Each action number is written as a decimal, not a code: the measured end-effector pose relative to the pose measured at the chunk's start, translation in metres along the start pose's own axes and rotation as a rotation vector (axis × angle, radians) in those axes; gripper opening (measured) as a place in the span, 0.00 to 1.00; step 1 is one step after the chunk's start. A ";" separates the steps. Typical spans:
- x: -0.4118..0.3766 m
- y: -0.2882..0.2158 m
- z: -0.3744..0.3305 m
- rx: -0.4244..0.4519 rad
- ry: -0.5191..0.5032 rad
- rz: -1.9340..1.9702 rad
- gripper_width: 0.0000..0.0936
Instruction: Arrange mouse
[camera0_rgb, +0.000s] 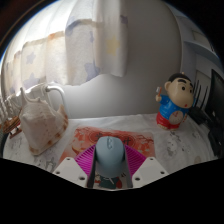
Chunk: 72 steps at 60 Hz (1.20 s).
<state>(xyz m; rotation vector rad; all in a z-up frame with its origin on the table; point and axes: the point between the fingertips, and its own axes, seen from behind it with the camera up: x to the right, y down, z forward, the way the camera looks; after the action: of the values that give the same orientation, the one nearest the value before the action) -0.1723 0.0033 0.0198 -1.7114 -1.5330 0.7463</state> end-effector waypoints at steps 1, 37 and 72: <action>0.001 0.006 0.004 -0.010 0.001 0.003 0.47; 0.006 0.031 -0.183 -0.115 -0.063 -0.042 0.91; -0.007 0.024 -0.314 -0.061 -0.081 -0.107 0.91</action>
<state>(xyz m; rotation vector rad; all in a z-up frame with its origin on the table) 0.0927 -0.0444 0.1825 -1.6461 -1.7041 0.7283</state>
